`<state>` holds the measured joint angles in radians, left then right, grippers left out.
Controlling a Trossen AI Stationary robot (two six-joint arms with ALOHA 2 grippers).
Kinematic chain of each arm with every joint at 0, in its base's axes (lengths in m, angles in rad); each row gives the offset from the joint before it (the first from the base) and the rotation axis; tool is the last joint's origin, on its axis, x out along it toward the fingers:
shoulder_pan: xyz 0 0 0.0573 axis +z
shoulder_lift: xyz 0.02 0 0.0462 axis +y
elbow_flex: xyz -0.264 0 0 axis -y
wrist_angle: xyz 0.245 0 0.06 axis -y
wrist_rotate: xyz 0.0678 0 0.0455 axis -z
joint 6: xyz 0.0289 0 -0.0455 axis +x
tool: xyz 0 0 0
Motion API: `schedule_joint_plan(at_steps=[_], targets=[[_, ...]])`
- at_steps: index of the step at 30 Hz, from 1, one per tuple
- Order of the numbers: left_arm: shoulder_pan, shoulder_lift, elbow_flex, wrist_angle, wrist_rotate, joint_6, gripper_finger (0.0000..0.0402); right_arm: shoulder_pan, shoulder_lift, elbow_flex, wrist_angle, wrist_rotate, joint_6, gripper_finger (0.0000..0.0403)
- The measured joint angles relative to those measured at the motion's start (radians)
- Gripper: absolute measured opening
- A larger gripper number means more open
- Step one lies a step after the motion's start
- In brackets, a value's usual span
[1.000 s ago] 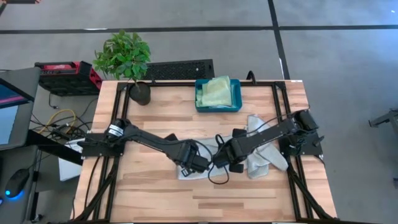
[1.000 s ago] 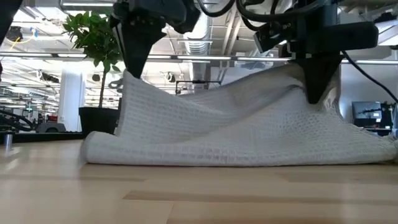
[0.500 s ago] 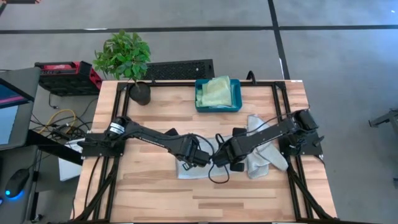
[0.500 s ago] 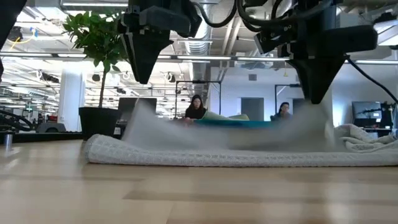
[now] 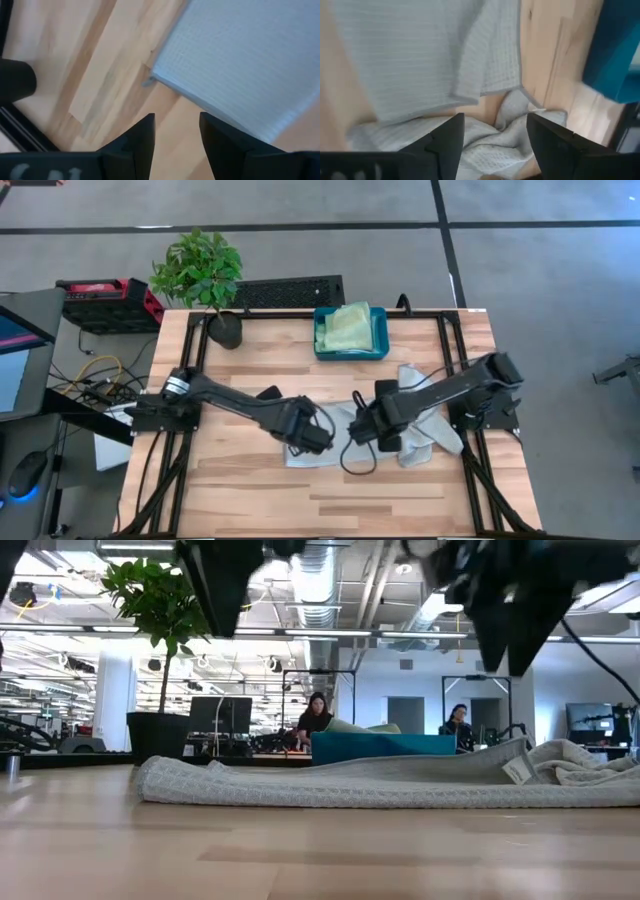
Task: Fold microfiber towels
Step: Fold the left gray towel
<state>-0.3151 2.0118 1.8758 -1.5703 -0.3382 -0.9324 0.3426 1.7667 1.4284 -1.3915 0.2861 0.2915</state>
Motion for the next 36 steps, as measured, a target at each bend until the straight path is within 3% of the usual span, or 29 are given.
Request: schedule_joint_plan(at_steps=[6,13,23,28,36], targets=[[-0.084,-0.092,0.001,-0.002,-0.022,-0.089,0.0148,0.072,-0.122,0.0,0.08,-0.04,-0.087,0.0233],[-0.171,-0.117,0.001,-0.001,-0.067,-0.171,0.0148,0.161,-0.18,-0.139,0.41,-0.179,-0.185,0.0232],[-0.235,-0.117,0.001,0.0,-0.069,-0.21,0.0148,0.225,-0.059,-0.307,0.511,-0.18,-0.031,0.0232],[-0.241,-0.117,0.001,0.014,-0.067,-0.214,0.0148,0.225,0.024,-0.331,0.507,-0.126,0.04,0.0232],[-0.237,-0.117,0.001,0.017,-0.067,-0.216,0.0148,0.228,0.02,-0.354,0.546,-0.14,0.052,0.0232]])
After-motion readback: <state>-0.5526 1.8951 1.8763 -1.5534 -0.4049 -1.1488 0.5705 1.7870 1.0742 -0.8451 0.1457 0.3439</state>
